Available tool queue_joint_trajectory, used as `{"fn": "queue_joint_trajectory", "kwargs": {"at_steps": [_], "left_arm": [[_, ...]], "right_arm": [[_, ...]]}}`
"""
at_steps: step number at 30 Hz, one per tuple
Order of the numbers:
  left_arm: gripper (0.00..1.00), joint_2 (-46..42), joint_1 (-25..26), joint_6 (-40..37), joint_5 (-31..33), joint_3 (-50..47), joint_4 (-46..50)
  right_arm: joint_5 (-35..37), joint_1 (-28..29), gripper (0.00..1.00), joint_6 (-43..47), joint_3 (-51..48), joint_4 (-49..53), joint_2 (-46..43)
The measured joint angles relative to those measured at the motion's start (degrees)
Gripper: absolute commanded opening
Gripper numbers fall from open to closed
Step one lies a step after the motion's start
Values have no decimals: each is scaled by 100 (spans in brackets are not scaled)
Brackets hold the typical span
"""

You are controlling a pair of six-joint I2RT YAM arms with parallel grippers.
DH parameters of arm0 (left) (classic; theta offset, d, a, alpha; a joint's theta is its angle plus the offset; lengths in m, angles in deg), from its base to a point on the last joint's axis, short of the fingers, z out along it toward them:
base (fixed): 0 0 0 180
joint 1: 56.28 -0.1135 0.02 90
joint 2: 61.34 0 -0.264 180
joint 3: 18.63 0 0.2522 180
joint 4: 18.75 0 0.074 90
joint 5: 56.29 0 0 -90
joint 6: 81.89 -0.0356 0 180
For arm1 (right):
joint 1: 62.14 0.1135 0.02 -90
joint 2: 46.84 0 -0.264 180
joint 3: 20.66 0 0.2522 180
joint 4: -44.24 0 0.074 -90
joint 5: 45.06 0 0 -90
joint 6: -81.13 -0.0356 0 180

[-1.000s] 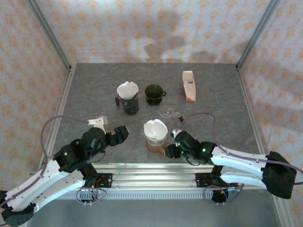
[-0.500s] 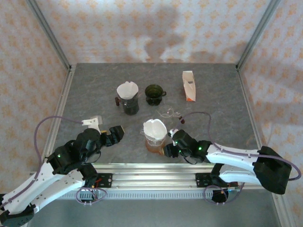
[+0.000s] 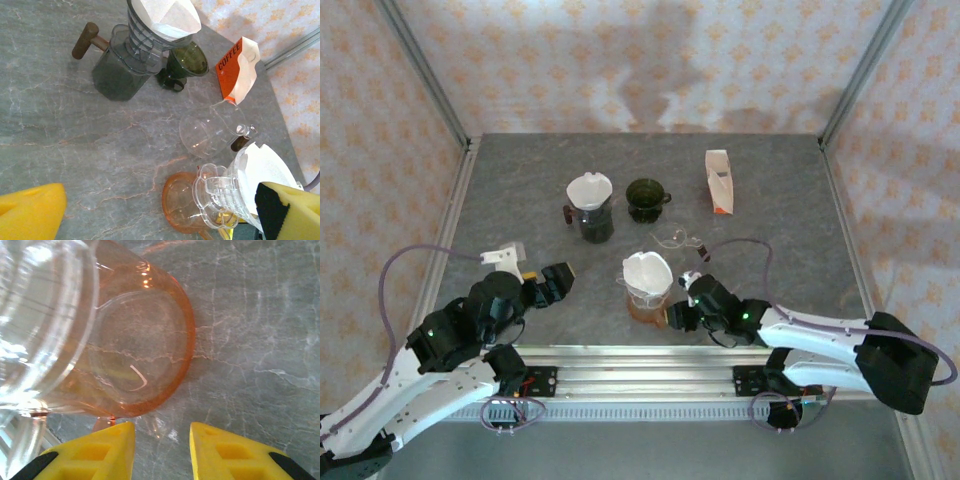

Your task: Place the coffee filter in the dripper

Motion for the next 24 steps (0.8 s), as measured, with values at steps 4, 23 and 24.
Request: {"fn": "queue_joint_trajectory", "kwargs": {"at_steps": [4,23,24], "left_arm": [[98,0,0,2,0,-2,0],[98,-275,0,2,136,39,271],[98,-291,0,2,138,39,271]], "right_arm": [[-63,-61,33,-144,-140,-125,20],[-308,-96,29,-553,162,-1075,1316],[-308,-96,29,-560,227,-1080,1397]]}}
